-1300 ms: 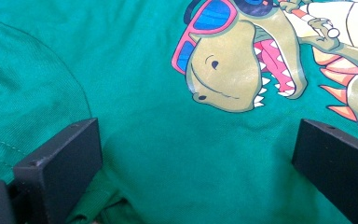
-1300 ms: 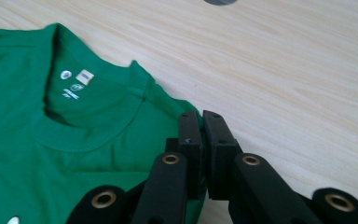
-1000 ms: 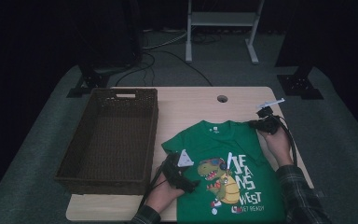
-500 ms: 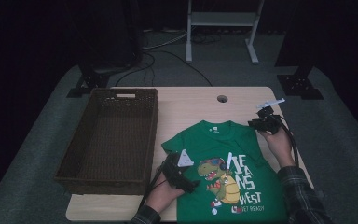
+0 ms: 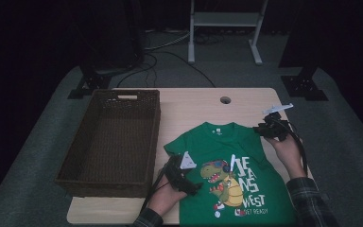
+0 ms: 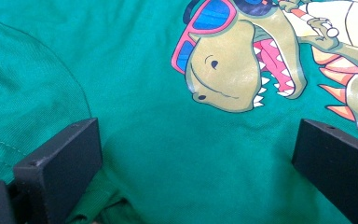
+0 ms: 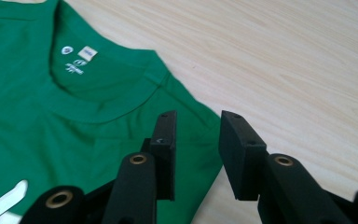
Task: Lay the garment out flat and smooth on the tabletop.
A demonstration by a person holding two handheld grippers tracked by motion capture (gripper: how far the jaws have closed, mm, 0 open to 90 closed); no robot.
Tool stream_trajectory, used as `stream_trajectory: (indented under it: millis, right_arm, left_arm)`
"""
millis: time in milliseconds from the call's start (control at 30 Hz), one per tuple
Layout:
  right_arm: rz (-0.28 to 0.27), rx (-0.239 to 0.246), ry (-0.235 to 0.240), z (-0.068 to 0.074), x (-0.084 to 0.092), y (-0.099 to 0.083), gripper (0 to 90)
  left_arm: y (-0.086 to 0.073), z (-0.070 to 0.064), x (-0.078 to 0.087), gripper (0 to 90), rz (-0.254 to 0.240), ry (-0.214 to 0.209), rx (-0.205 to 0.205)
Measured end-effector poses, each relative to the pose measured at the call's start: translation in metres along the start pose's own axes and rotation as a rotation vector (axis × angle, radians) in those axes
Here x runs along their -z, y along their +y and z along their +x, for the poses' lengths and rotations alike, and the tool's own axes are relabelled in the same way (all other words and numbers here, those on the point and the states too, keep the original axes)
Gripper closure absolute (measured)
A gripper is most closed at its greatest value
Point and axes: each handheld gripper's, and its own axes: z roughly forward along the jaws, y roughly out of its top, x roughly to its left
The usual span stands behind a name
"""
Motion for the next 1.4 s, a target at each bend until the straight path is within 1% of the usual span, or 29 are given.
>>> stream_trajectory:
  millis: [100,233,400,533,567,633,733,833,933,1000,1067,1233,1400]
  right_arm:
    - [-0.011,0.000,0.008,0.005,0.005,-0.005,66.9]
    - [-0.007,0.000,0.010,0.011,0.009,-0.012,66.9]
    - [-0.013,-0.011,0.033,0.016,0.012,-0.021,66.9]
    - [-0.015,-0.010,0.046,0.020,0.015,-0.027,65.9]
    - [-0.016,-0.019,0.054,0.020,0.015,-0.029,65.9]
    - [-0.028,-0.023,0.059,0.021,0.016,-0.032,65.9]
    - [-0.030,-0.027,0.057,0.023,0.017,-0.037,66.0]
    - [-0.026,-0.022,0.054,0.025,0.015,-0.042,66.2]
    - [-0.023,-0.021,0.065,0.027,0.015,-0.047,66.3]
    - [-0.012,-0.024,0.075,0.028,0.014,-0.050,68.4]
    - [-0.018,-0.029,0.087,0.029,0.014,-0.053,70.2]
    - [-0.030,-0.009,0.107,0.035,0.013,-0.054,70.1]
    - [-0.005,0.017,0.114,0.043,0.004,-0.055,70.0]
  left_arm:
    - [0.000,0.000,0.000,0.6,-0.001,0.000,0.001]
    - [0.000,0.000,0.000,0.6,-0.001,0.000,0.001]
    - [0.000,0.000,0.000,0.6,-0.001,0.001,0.000]
    - [0.000,0.000,0.000,0.6,0.000,0.001,-0.001]
    - [0.000,0.000,0.000,0.6,0.000,0.001,0.000]
    - [0.000,0.000,0.000,0.6,0.000,0.000,0.001]
    - [0.000,0.000,0.000,0.6,-0.001,0.000,0.001]
    - [0.000,0.000,0.000,0.6,-0.001,0.000,0.001]
    - [0.000,0.000,0.000,0.6,-0.001,0.000,0.001]
    - [0.000,0.000,0.000,0.6,-0.001,0.000,0.001]
    - [0.000,0.000,0.000,0.6,-0.001,0.000,0.001]
    - [0.000,0.000,0.000,0.6,-0.001,0.000,0.001]
    - [0.000,0.000,0.000,0.6,-0.001,0.000,0.001]
